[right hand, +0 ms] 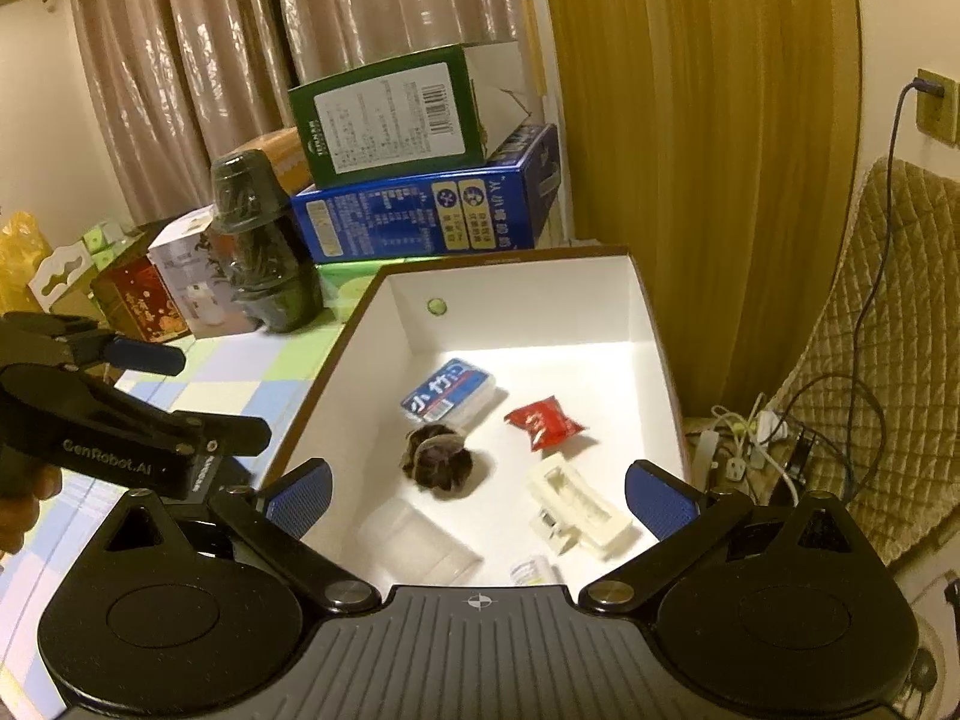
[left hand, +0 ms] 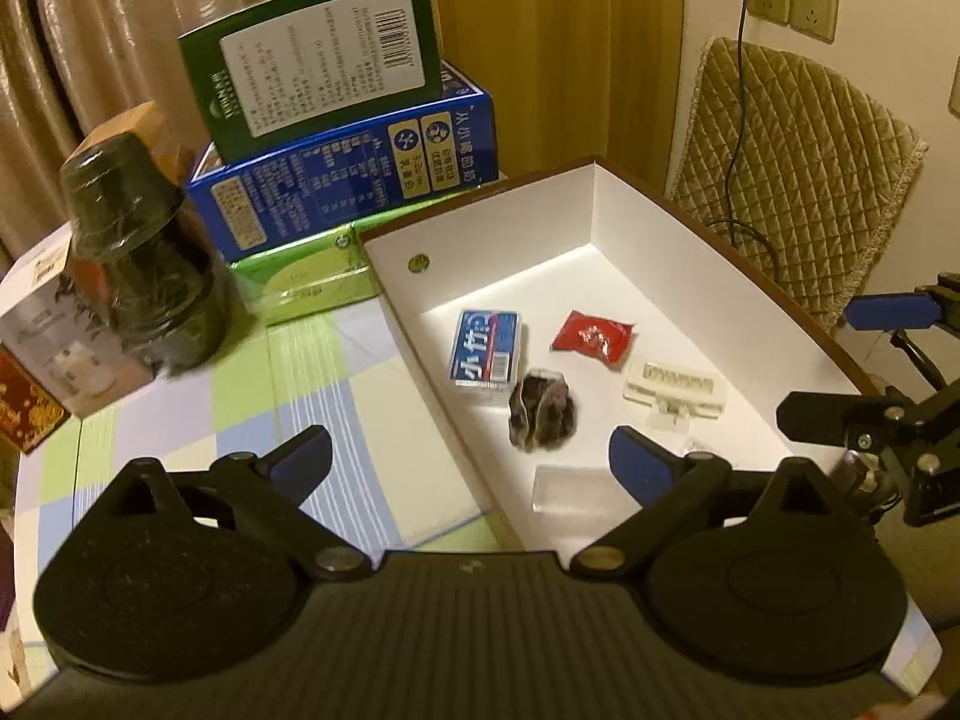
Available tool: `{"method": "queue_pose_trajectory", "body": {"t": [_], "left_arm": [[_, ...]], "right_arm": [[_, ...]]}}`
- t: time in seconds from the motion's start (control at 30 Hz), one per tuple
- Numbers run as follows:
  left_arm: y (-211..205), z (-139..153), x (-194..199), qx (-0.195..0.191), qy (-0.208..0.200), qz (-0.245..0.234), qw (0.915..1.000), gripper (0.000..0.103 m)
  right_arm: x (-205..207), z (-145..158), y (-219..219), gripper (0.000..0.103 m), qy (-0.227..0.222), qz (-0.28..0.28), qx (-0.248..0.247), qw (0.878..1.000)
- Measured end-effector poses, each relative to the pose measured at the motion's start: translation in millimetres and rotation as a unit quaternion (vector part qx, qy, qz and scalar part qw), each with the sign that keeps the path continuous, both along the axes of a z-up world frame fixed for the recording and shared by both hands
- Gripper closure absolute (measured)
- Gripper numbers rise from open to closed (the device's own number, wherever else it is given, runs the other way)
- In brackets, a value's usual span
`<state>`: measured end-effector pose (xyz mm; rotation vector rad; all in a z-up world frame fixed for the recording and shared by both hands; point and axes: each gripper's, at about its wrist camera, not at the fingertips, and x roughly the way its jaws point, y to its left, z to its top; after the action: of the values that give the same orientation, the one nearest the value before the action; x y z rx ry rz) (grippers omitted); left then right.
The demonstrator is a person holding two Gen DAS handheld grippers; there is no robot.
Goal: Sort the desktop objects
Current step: 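Withdraw both grippers from the box back toward the table items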
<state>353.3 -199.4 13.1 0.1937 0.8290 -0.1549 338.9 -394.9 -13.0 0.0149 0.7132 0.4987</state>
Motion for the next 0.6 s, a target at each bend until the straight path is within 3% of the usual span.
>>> {"method": "queue_pose_trajectory", "body": {"t": [0.6], "left_arm": [[35, -5, -80, -0.008, 0.031, 0.03, 0.999, 0.006]], "right_arm": [[-70, -1, 14, 0.002, 0.019, -0.012, 0.002, 1.0]]}}
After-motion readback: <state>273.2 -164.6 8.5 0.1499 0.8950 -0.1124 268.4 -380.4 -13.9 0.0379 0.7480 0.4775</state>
